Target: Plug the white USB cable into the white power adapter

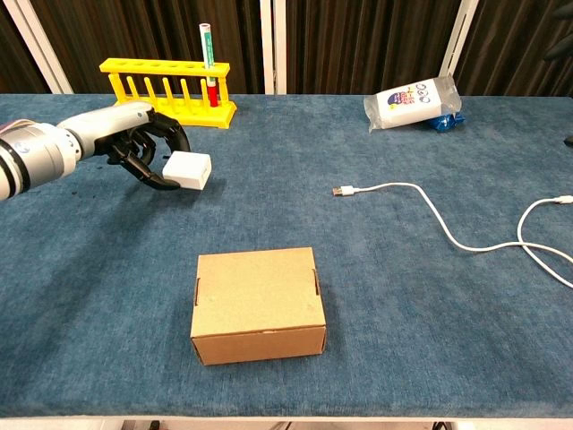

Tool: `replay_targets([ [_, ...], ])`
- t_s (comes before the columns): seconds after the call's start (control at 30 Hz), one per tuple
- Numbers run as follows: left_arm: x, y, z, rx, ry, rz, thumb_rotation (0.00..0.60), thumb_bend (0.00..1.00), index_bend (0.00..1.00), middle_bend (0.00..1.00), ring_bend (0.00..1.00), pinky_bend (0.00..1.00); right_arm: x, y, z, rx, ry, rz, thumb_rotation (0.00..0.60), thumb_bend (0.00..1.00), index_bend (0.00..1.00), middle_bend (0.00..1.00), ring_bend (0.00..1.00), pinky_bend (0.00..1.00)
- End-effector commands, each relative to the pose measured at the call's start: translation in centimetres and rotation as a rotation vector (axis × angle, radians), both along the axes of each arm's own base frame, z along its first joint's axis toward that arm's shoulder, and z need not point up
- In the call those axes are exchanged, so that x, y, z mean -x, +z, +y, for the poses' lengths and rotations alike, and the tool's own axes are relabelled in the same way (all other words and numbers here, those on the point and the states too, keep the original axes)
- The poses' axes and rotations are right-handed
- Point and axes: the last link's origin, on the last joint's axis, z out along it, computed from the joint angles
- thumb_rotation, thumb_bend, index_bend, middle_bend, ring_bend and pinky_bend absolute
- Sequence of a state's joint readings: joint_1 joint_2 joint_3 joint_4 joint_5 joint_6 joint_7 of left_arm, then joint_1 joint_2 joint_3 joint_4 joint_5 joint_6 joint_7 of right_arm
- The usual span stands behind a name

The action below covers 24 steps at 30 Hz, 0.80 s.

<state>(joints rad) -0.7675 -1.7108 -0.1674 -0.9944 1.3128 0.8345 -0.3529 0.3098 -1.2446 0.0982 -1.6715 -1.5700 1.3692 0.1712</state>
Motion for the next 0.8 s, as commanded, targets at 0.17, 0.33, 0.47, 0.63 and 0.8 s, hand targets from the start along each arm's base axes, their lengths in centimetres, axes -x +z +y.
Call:
replay_targets([
  [0.17, 0.1, 1.9, -1.1, -0.061, 0.007, -0.04, 0.6, 0.34, 0.65, 0.59, 0.71, 0.91, -2.5, -0.2, -2.6, -0.029, 0.065, 0.092, 0.6, 0.21, 0.25, 0.35, 0.31, 0.42],
  [0.33, -0.2, 2.4, -1.7, -0.069, 0.009, -0.047, 0.6, 0.34, 0.65, 0.59, 0.71, 0.91, -6.5, -1.6, -6.1, -0.082, 0.123, 0.214, 0.6, 0.21, 0.32, 0.45, 0.44, 0.55],
  [0.47, -0.4, 2.5, -2.1, -0.07, 0.0, -0.03, 0.6, 0.34, 0.65, 0.59, 0.71, 0.91, -9.4, -3.4, -9.2, -0.12, 0.147, 0.329, 0.6, 0.21, 0.33, 0.49, 0.48, 0.59],
  [0.63, -0.4, 2.5, -2.4, -0.079, -0.005, -0.015, 0.6, 0.33, 0.65, 0.59, 0.71, 0.91, -11.5, -6.9, -12.4, -0.154, 0.128, 0.504, 0.6, 0.21, 0.34, 0.49, 0.49, 0.61],
  [0.8, -0.3, 2.3, -2.6, -0.08, -0.001, -0.012, 0.6, 0.33, 0.66, 0.58, 0.71, 0.91, -12.3, -10.3, -13.5, -0.2, 0.063, 0.565, 0.6, 0.21, 0.39, 0.39, 0.37, 0.47],
])
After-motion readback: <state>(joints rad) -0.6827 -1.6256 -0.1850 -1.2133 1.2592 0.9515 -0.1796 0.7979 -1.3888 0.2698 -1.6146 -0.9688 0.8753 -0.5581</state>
